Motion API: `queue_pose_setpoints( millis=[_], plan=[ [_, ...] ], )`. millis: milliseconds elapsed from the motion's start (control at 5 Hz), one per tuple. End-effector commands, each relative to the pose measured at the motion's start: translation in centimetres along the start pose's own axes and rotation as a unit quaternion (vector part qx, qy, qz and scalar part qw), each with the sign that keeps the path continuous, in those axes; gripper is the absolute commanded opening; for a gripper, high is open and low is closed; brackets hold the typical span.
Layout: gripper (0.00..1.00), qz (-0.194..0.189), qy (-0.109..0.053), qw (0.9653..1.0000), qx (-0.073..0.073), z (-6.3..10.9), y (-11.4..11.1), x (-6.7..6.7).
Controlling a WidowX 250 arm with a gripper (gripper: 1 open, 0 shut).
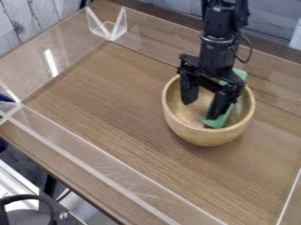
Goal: Remove the green block from inside the brown bowl and put it on the table
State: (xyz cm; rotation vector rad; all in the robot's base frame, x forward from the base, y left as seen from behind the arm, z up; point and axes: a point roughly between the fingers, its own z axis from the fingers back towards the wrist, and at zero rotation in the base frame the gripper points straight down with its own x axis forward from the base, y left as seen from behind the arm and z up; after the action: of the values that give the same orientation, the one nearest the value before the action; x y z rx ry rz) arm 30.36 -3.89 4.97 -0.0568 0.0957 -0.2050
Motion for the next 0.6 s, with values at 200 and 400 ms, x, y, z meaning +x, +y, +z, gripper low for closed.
queue_pose_setpoints(
  millis=[200, 400],
  plan=[
    [1.0, -0.004, -0.032, 0.9995, -0.002, 1.23, 0.5, 1.33],
    [1.0, -0.005, -0.034, 0.9994, -0.004, 1.3, 0.62, 1.34]
  ],
)
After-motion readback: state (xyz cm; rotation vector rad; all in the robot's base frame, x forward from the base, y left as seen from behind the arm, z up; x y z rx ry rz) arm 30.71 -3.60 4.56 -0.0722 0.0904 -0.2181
